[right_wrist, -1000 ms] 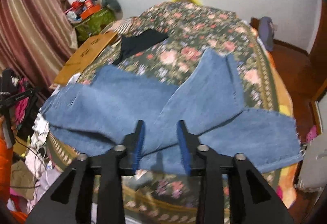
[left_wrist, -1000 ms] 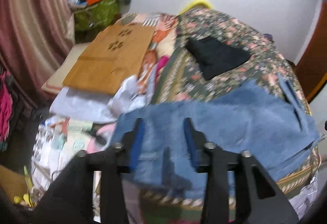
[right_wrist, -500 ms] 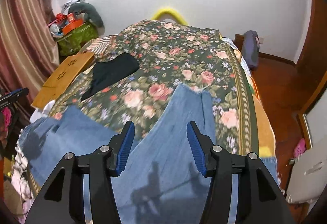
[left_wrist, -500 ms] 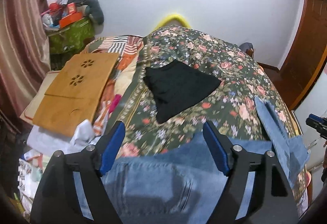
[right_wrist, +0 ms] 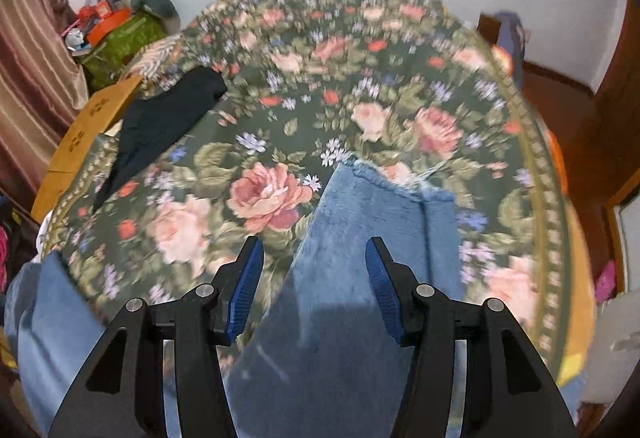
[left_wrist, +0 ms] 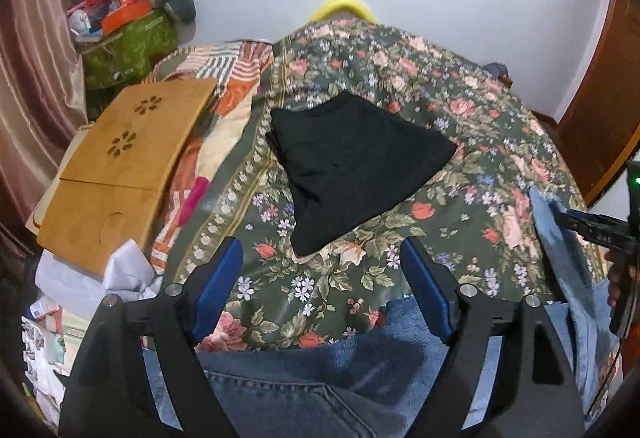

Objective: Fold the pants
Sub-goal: 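Grasp the frayed leg hem with the right tool and lift it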

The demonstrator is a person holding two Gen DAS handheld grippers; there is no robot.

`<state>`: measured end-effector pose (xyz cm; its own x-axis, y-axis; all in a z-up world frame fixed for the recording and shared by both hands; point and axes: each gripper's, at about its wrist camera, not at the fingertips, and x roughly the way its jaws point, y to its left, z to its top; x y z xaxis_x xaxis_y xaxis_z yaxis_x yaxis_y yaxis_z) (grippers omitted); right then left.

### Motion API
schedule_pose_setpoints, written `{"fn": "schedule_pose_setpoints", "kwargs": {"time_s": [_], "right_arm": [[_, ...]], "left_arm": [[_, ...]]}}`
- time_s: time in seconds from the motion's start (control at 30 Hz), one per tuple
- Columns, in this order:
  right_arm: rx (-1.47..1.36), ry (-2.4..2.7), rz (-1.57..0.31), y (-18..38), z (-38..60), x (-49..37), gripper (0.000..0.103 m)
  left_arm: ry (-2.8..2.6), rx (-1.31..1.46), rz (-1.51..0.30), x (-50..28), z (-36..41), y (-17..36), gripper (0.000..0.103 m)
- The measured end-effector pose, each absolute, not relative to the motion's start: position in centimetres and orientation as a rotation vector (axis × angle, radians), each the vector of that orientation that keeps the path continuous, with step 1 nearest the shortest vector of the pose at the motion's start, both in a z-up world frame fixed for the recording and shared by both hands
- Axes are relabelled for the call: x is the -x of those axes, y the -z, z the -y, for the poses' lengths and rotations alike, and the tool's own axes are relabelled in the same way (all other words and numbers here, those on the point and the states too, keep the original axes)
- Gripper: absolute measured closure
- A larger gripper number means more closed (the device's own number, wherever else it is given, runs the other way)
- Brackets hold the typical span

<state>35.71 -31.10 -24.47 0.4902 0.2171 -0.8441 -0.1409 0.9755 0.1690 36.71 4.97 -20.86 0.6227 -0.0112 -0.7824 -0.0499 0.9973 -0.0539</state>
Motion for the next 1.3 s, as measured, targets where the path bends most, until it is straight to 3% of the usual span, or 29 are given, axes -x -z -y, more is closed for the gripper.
{"fn": "schedule_pose_setpoints", "kwargs": {"time_s": [0.23, 0.3, 0.33, 0.47, 1.07, 1.3], "right_arm": [[-0.084, -0.224, -1.123, 28.4, 30.5, -38.4, 0.055], [-0.075, -0.215, -1.107, 28.5, 30.6, -38.4, 0.067], [-0.062, -0.212, -1.099, 28.4, 30.7, -38.3, 0.081], [-0.083, -0.213, -1.072, 27.7, 31.6, -37.3, 0.092], [-0.206, -0.049, -0.731, 10.0, 45.5, -23.5, 0.093], [-0.230, 0.010, -0.679, 8.4, 49.9, -18.7, 0.093]], "left_arm": [[-0.008, 0.029, -0.945, -37.2, -3.7, 23.1, 0.022], [-0.002, 0.015, -0.948, -37.1, -3.3, 23.2, 0.022], [-0.002, 0.008, -0.948, -37.0, -3.1, 23.3, 0.022], [0.001, -0.021, -0.962, -36.7, -2.2, 23.4, 0.022], [0.065, -0.125, -1.063, -29.9, 3.9, 22.8, 0.018], [0.096, -0.208, -1.113, -25.8, 7.6, 24.7, 0.017]]}}
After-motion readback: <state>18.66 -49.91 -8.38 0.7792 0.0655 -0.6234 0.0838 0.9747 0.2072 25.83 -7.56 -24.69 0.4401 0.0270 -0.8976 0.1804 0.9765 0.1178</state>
